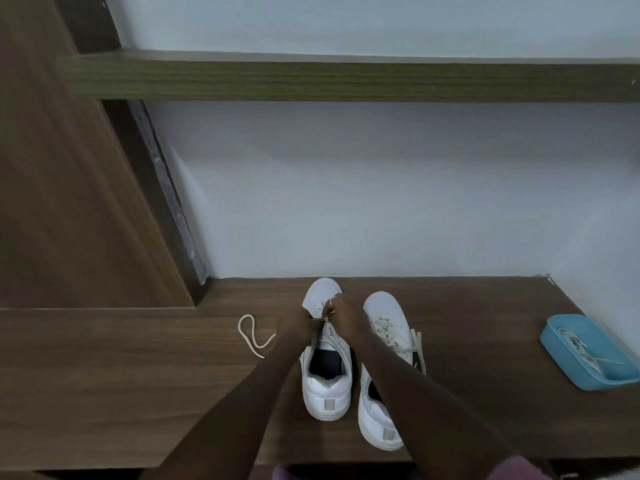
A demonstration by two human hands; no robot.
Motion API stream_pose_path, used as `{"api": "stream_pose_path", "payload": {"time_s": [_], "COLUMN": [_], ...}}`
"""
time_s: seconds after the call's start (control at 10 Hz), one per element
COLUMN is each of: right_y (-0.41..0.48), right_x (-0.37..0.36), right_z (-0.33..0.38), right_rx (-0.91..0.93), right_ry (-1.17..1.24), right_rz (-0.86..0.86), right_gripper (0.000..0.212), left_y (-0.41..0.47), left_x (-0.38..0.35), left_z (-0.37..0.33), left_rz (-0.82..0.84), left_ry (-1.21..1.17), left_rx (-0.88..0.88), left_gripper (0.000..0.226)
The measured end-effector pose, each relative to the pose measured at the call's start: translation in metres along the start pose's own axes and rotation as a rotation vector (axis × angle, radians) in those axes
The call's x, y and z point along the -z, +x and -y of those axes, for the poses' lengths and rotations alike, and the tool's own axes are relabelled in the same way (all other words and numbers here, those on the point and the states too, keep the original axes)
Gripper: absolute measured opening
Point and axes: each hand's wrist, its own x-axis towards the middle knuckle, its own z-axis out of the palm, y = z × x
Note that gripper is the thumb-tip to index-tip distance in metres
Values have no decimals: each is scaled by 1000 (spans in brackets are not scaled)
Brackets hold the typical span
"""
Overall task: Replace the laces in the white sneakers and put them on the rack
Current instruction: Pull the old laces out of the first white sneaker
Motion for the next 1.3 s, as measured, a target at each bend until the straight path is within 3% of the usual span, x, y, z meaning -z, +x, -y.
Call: {"api": "stream_pose_path", "payload": {"time_s": [0.3, 0.4, 0.5, 0.6, 0.7, 1.0, 1.1, 1.3], "right_y": [-3, 0, 1, 3, 4, -5, 0, -7], "right_x": [-12, -11, -8, -6, 0, 0, -2, 26], "right_z": [1, 0, -2, -6, 0, 22, 23, 3], "right_rx": [80, -57, -341, -439, -279, -58, -95, -452], "right_ry": [-187, 112, 424, 488, 477, -171, -51, 566], "right_rz": [12, -52, -123, -98, -65, -23, 24, -28], "right_gripper": [29, 28, 26, 19, 16, 22, 25, 25], "left_y": [0, -1, -2, 0, 0, -1, 0, 0], "left_x": [2, 2, 3, 1, 0, -3, -4, -3], "left_z": [7, 7, 6, 8, 9, 8, 8, 7], "left_rz": [-26, -42, -39, -31, -31, -31, -41, -63], "left_ry": [-84, -71, -107, -110, -156, -132, -123, -85], "left_rx": [-1, 4, 19, 28, 40, 41, 43, 98], "left_gripper": [43, 45, 43, 43, 42, 41, 41, 42]}}
